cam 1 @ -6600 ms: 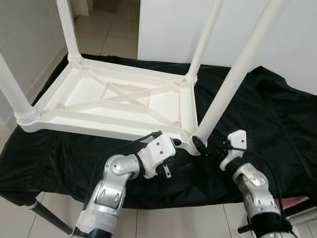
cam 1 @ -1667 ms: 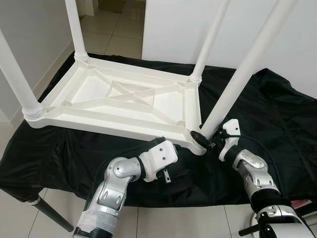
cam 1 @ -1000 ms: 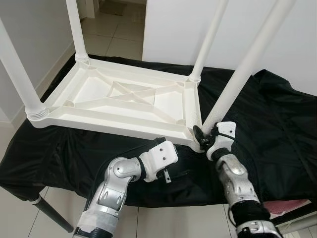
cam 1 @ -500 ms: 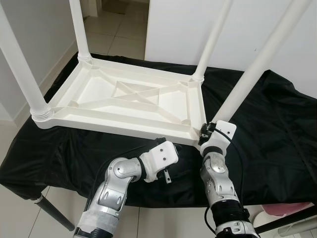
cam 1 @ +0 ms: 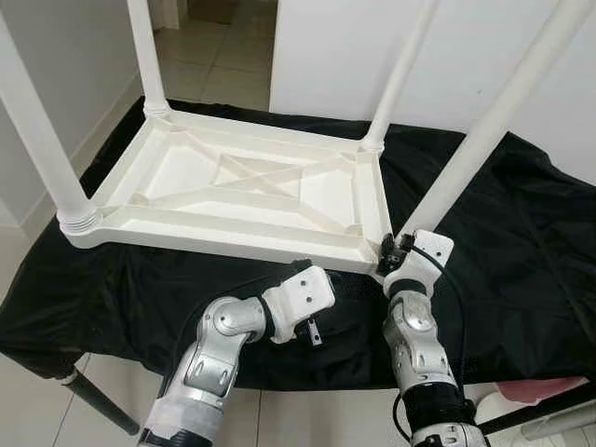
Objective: Building children table
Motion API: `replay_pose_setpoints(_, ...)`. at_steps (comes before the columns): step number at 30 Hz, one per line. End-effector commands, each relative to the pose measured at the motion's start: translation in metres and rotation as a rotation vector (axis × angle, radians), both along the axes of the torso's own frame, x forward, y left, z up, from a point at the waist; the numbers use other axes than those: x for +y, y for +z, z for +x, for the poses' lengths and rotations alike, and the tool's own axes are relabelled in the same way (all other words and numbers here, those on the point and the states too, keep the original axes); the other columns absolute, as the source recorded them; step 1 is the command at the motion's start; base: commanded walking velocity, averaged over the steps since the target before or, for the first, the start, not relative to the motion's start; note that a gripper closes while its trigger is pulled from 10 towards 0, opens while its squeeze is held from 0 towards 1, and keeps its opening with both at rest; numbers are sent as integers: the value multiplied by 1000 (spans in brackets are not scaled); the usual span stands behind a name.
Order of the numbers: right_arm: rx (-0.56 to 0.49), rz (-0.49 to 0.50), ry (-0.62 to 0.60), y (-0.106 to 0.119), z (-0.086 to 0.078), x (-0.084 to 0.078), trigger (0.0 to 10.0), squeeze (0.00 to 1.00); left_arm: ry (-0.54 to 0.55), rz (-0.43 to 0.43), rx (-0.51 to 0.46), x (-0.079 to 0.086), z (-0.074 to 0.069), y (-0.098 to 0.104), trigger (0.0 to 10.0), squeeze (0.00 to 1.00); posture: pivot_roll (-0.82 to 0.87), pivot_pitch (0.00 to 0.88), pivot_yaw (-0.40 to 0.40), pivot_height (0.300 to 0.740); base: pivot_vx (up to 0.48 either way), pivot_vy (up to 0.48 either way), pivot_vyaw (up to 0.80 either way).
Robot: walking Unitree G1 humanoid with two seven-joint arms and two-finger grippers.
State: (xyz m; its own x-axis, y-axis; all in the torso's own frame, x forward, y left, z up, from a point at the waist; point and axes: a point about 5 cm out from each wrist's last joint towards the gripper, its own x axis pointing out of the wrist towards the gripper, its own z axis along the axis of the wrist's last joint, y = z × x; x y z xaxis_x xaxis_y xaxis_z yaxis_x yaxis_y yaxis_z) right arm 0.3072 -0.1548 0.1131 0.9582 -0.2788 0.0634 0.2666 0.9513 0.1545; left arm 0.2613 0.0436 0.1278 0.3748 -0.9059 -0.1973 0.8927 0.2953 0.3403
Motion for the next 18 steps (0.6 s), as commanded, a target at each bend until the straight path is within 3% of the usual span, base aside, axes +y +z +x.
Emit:
replay_pose_setpoints(1, -3, 2, 1, -2, -3, -4, 10000, 1000, 210, -51, -78, 4, 8, 3, 10000, 0, 25, 0, -126, 740, 0, 0, 0)
replay_pose_setpoints(2, -9, -4, 12, -2, -5, -5, 10000, 1000, 214, -55, -78, 5, 8, 3, 10000, 0, 25, 0, -126, 740, 0, 0, 0)
replay_pose_setpoints(3, -14, -16, 23, -3, -9, -7, 10000, 776, 221, -66, -78, 7, 8, 4, 10000, 0, 24, 0, -129, 740, 0, 0, 0)
replay_pose_setpoints(4, -16, -24, 30, -4, -12, -9, 10000, 0, 225, -73, -78, 8, 8, 5, 10000, 0, 24, 0, -129, 740, 0, 0, 0)
replay_pose_setpoints(9, -35, -64, 72, -8, -31, -18, 10000, 0, 237, -75, -85, 13, 7, 6, 10000, 0, 16, 0, -132, 740, 0, 0, 0)
replay_pose_setpoints(12, -42, -68, 140, -12, -51, -21, 10000, 0, 258, -65, -99, 23, 9, 8, 10000, 0, 7, 0, -133, 740, 0, 0, 0)
replay_pose_setpoints(18, -37, -90, 269, -17, -68, -13, 10000, 0, 273, -28, -122, 39, 12, 10, 10000, 0, 1, 1, -130, 740, 0, 0, 0)
